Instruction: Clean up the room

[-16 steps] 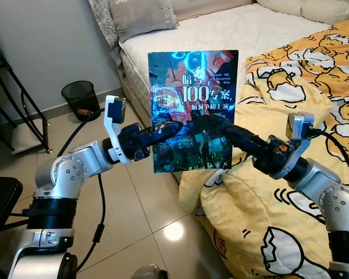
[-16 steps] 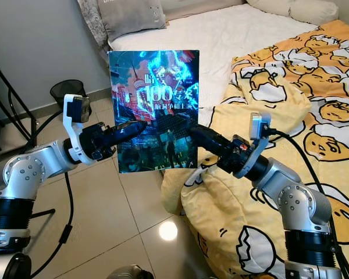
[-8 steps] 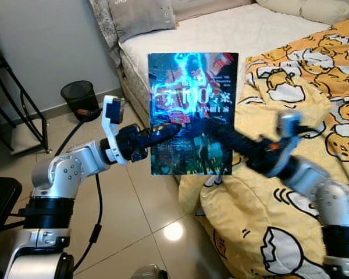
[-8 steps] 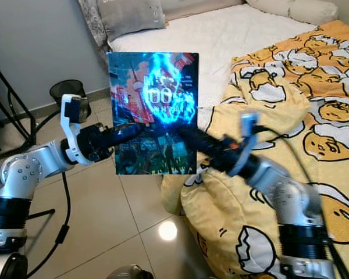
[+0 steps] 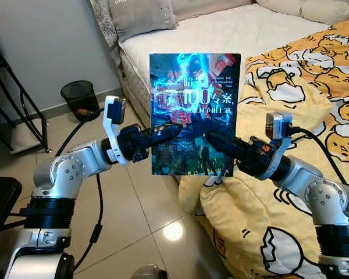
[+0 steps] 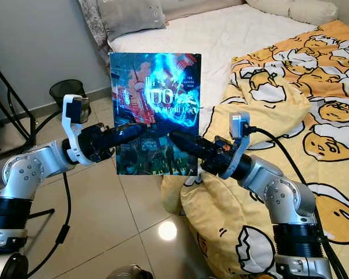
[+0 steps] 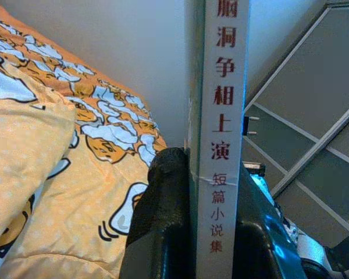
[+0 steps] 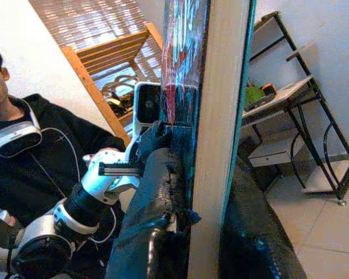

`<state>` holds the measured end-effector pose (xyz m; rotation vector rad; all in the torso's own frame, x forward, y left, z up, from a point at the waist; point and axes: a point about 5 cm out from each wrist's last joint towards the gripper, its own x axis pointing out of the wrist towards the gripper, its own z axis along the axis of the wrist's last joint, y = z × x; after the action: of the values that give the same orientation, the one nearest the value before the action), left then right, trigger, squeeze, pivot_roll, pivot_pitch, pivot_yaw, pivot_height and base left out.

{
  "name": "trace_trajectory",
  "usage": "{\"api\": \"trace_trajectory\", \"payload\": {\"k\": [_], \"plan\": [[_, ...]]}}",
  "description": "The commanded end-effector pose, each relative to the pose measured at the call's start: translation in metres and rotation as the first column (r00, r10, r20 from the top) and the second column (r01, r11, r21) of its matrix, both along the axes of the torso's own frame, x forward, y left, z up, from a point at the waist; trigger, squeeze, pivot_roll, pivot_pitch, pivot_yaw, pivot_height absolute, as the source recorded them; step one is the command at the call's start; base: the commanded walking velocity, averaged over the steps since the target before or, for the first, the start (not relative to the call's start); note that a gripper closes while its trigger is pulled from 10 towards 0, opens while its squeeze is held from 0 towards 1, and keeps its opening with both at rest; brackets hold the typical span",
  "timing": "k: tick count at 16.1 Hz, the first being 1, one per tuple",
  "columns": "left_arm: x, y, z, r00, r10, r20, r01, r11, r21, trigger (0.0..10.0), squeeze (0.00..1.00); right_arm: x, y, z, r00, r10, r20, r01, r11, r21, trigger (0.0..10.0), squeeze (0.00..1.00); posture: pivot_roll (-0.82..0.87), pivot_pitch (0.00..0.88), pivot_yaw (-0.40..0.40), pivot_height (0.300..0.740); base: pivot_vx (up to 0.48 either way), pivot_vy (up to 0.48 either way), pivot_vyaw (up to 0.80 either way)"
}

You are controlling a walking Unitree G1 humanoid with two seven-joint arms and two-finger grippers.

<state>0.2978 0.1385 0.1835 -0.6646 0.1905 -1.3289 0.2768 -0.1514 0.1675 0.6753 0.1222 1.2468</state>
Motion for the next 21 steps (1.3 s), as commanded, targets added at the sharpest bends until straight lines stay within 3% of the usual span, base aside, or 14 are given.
{"api": "trace_trajectory", "payload": {"k": [1,4,5,6,8,11,14,16,17,19,20,21], "plan": [[0.003,0.003,0.008,0.999,0.022,0.044,-0.023,1.000,0.009,0.0,0.00,0.002,0.004,0.007,0.999,0.020,0.046,-0.019,1.000,-0.011,0.0,0.00,-0.10,0.000,0.077,0.740,0.000,0.000,0.00],[0.007,0.004,0.007,0.997,0.053,0.050,-0.055,0.998,0.024,0.0,0.00,0.002,0.005,0.006,0.999,0.017,0.048,-0.017,1.000,-0.002,0.0,0.00,-0.10,0.000,0.076,0.740,0.000,0.000,0.00],[0.010,0.005,0.006,0.996,0.078,0.042,-0.079,0.996,0.029,10.0,0.00,0.002,0.006,0.006,0.999,0.016,0.044,-0.016,1.000,0.012,0.0,0.00,-0.10,0.000,0.075,0.740,0.000,0.000,0.00],[0.013,0.006,0.006,0.993,0.112,0.045,-0.114,0.993,0.030,10.0,1.00,0.002,0.005,0.006,0.999,0.003,0.034,-0.004,1.000,0.028,0.0,0.00,-0.10,0.000,0.075,0.740,0.000,0.000,0.00],[0.013,0.007,0.006,0.990,0.133,0.043,-0.134,0.991,0.022,10.0,1.00,0.002,0.005,0.005,0.999,-0.006,0.032,0.005,1.000,0.028,0.0,0.00,-0.10,0.000,0.074,0.740,0.000,0.000,0.00],[0.019,0.014,0.005,0.963,0.262,0.068,-0.265,0.963,0.042,10.0,1.00,0.002,0.002,0.001,0.999,-0.037,0.027,0.036,0.998,0.057,0.0,0.00,-0.10,0.000,0.072,0.740,0.000,0.000,0.00],[0.020,0.022,0.011,0.931,0.359,0.072,-0.359,0.933,-0.011,10.0,1.00,0.000,-0.003,-0.004,0.998,-0.067,0.010,0.066,0.995,0.073,0.0,0.00,-0.09,0.000,0.068,0.740,0.000,0.000,0.00],[0.016,0.037,0.015,0.898,0.436,0.053,-0.432,0.899,-0.075,10.0,1.00,-0.003,-0.015,-0.014,0.991,-0.134,-0.027,0.135,0.988,0.073,0.0,0.00,-0.08,0.000,0.066,0.740,0.000,0.000,0.00],[0.016,0.049,0.014,0.828,0.556,0.068,-0.554,0.831,-0.051,10.0,1.00,-0.006,-0.024,-0.021,0.981,-0.190,-0.044,0.193,0.979,0.062,0.0,0.00,-0.08,0.000,0.064,0.740,0.000,0.000,0.00],[0.012,0.066,0.006,0.729,0.678,0.090,-0.682,0.731,0.018,10.0,1.00,-0.006,-0.036,-0.030,0.942,-0.334,-0.046,0.335,0.942,0.028,0.0,0.00,-0.07,0.000,0.064,0.740,0.000,0.000,0.00],[0.009,0.077,-0.006,0.645,0.751,0.141,-0.765,0.635,0.109,10.0,1.00,-0.003,-0.042,-0.034,0.885,-0.463,-0.048,0.463,0.886,-0.003,0.0,0.00,-0.07,0.000,0.064,0.740,0.000,0.000,0.00],[0.006,0.086,-0.028,0.522,0.763,0.380,-0.846,0.407,0.345,10.0,1.00,0.000,-0.042,-0.041,0.838,-0.545,-0.021,0.541,0.836,-0.094,0.0,0.00,-0.06,0.000,0.060,0.740,0.000,0.000,0.00]]}}
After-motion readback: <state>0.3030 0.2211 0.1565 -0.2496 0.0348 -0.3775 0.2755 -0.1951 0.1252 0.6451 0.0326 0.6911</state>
